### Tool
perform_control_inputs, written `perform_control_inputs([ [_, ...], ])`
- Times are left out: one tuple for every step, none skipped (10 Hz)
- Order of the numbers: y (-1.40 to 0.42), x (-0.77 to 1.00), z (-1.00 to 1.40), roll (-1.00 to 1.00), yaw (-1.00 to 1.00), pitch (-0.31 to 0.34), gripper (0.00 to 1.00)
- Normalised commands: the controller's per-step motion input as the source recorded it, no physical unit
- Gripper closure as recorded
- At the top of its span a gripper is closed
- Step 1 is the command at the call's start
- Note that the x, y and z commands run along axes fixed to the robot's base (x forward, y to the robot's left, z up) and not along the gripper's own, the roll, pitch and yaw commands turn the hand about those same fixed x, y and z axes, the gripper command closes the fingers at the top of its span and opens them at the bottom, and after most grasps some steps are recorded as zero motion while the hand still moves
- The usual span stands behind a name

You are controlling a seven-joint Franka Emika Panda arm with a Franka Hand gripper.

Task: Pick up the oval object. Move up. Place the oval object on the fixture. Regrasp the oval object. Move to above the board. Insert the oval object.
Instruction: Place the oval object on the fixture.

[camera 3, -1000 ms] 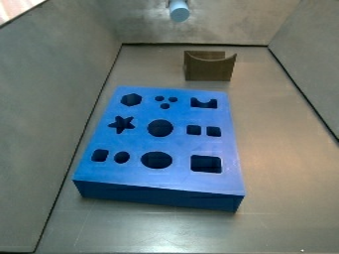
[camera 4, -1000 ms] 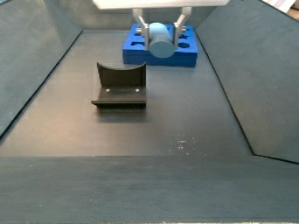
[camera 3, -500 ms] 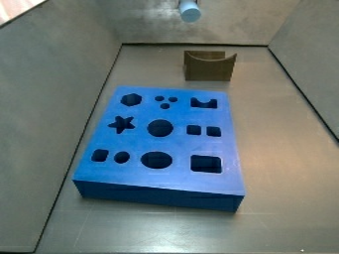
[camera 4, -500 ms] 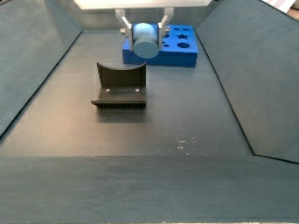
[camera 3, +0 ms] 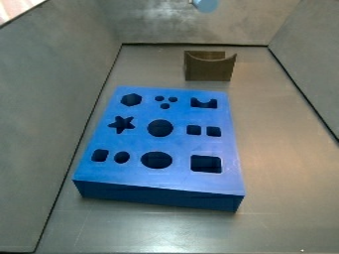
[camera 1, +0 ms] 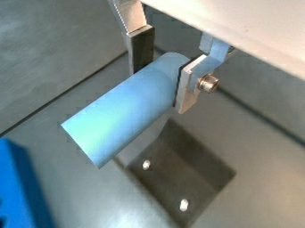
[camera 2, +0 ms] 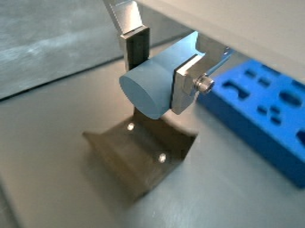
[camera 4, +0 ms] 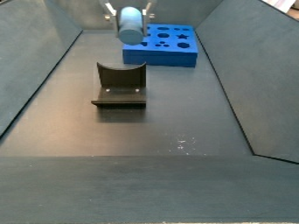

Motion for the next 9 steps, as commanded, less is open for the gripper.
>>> perform_control_inputs([
  [-0.01,0.39,0.04,-1.00,-0.03,0.063,1.00],
  [0.00,0.34,0.03,-1.00,-0.03,0.089,1.00],
  [0.03,0.24,0.01,-0.86,-0.04,0.113,1.00],
  [0.04,0.17,0.00,-0.68,-0.05,0.116,1.00],
  [0.04,0.08,0.00,-0.43,-0.06,0.104,1.00],
  [0.03,0.06,0.01,-0.33,-0.06,0.088,1.00],
  [0.02,0.05,0.00,-0.21,-0.07,0.061,1.00],
  [0.07,0.11,-1.00,-1.00,-0.14,0.057,1.00],
  [0.08,0.11,-1.00,-1.00,-0.14,0.053,1.00],
])
